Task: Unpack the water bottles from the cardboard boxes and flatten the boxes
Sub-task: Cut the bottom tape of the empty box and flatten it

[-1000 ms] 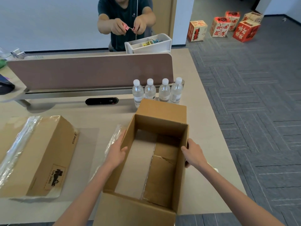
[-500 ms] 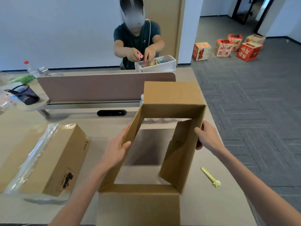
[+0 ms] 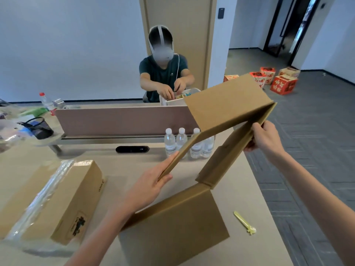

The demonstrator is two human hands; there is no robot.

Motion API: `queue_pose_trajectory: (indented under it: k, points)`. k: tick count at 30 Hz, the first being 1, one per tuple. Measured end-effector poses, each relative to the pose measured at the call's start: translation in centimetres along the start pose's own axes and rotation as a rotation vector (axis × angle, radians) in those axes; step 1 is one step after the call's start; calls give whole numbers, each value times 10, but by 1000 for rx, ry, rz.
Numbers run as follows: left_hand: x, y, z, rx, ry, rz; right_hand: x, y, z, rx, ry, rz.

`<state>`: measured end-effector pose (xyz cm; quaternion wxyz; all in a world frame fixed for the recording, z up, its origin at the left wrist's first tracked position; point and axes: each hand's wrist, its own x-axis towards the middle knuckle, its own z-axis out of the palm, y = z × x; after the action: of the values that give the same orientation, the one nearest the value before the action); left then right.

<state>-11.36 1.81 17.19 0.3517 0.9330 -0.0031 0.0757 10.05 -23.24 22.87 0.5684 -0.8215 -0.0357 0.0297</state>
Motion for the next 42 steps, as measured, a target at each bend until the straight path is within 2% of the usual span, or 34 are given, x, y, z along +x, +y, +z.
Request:
queue_pose_trajectory:
  k: [7,12,19,22,25,32,36,42]
  points:
    - [-7,17,22,-40,-87,109,6,-23,-8,112,125,-24]
    - [-4,27,22,-8,-67,135,8,-40,-13,170,127,-32]
    - [4,11,34,296,-13,185,5,-65,-21,208,51,-75]
    - [12,-3,46,416,-39,159,4,-70,-20,164,22,-125]
    - [22,-5,47,299,-22,154,4,-71,-14,62,19,-191]
    - [66,39,2,-434,193,18,2,-69,-3,-138,52,-380]
    - [94,59,-25,-479,302,43,3,-65,0,-174,107,-407]
    - [139,87,-63,-521,225,76,1,-59,11,-249,123,-397]
